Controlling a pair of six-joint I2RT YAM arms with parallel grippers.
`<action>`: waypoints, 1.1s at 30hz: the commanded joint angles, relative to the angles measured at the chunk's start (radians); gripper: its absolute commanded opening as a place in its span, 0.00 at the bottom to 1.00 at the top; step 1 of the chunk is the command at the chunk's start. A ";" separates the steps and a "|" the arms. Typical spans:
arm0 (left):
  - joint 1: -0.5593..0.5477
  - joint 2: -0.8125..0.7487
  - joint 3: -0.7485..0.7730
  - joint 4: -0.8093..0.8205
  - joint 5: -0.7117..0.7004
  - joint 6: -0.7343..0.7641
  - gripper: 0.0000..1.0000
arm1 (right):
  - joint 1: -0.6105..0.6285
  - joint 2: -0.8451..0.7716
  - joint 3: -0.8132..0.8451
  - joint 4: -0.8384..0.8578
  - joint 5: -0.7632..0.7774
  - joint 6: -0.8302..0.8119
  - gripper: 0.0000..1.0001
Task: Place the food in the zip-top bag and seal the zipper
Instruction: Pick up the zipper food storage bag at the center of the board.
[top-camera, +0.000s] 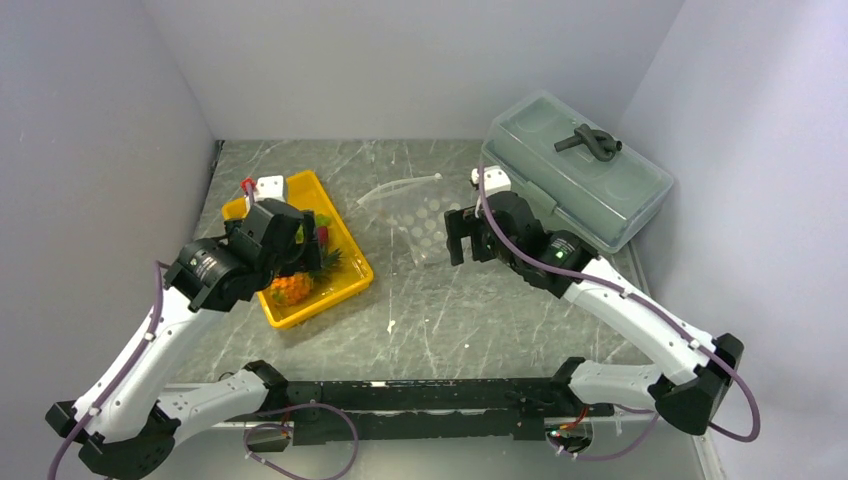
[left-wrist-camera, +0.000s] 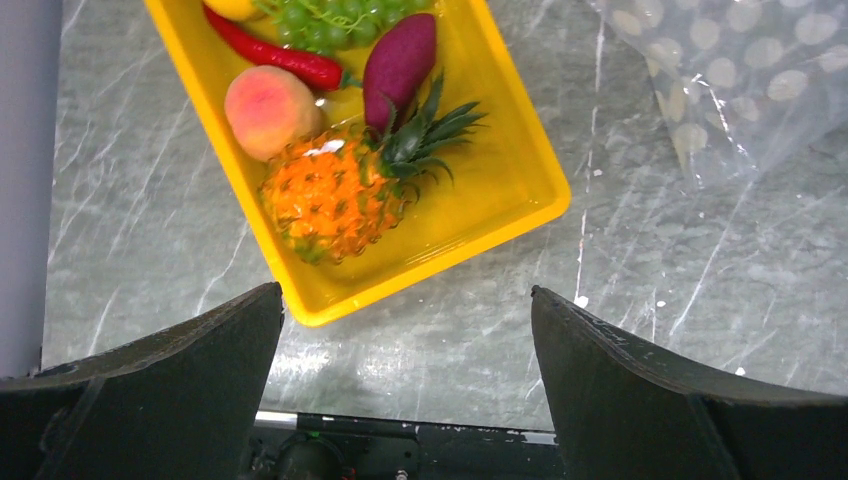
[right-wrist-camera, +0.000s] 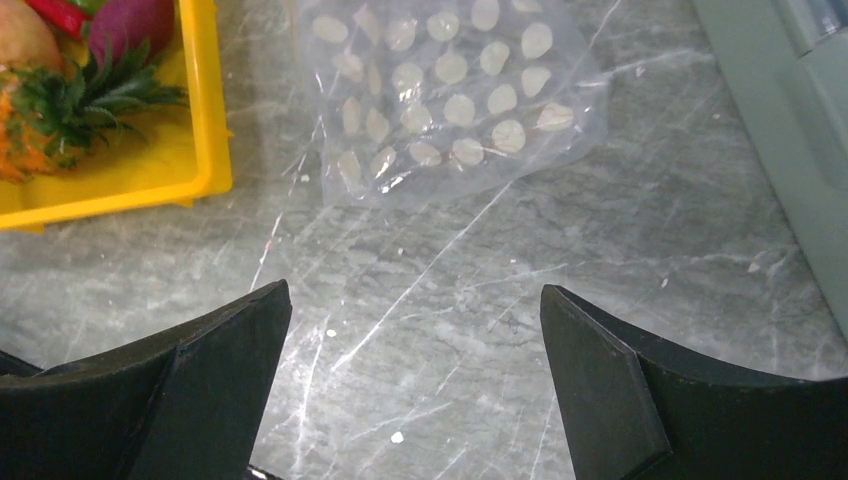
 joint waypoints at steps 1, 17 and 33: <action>0.001 0.006 -0.008 -0.117 -0.101 -0.144 0.99 | 0.002 0.038 0.017 0.007 -0.050 -0.009 1.00; 0.173 0.003 -0.170 -0.030 0.074 -0.116 0.99 | 0.011 0.102 0.038 0.067 -0.259 0.058 0.98; 0.210 -0.060 -0.252 -0.018 0.176 -0.131 0.98 | 0.113 0.500 0.372 0.057 -0.293 0.100 0.85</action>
